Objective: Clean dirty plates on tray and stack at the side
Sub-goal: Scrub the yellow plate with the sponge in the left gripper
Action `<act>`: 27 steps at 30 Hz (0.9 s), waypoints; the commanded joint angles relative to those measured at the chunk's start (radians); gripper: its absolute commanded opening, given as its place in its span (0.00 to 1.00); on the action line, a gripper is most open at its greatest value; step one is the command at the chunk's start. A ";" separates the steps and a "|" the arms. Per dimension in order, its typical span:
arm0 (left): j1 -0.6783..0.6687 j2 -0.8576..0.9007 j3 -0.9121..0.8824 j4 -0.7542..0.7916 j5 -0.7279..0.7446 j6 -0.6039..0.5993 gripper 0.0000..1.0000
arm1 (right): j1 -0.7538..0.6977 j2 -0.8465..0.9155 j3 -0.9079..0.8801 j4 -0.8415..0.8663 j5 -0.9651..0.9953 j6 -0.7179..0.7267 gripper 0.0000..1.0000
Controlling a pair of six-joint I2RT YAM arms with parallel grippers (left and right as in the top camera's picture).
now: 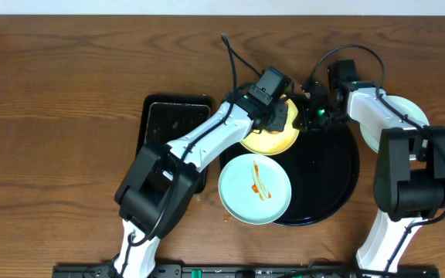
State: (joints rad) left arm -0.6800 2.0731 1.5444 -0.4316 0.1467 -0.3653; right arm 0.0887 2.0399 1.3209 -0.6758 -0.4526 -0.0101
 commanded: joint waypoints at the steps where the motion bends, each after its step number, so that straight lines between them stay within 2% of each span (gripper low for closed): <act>1: 0.000 0.035 -0.002 0.004 -0.009 -0.004 0.08 | 0.019 0.019 0.001 -0.001 -0.007 0.015 0.07; 3: 0.000 0.043 -0.002 0.004 -0.010 -0.014 0.08 | 0.019 0.019 0.001 -0.002 -0.007 0.017 0.01; 5: -0.001 0.048 -0.002 0.004 -0.009 -0.020 0.08 | 0.018 0.019 0.001 -0.001 -0.004 0.031 0.01; 11: -0.015 0.060 -0.002 0.012 -0.008 -0.087 0.08 | 0.019 0.019 0.001 -0.002 0.011 0.058 0.01; 24: -0.055 0.125 -0.003 0.007 -0.011 -0.089 0.08 | 0.019 0.019 0.001 -0.018 0.030 0.058 0.01; 27: -0.041 0.132 -0.003 -0.020 -0.053 -0.089 0.08 | 0.019 0.019 0.001 -0.021 0.031 0.058 0.01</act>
State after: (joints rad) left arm -0.7403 2.1681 1.5452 -0.4194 0.1497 -0.4454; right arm 0.1017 2.0472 1.3209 -0.6895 -0.4458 0.0383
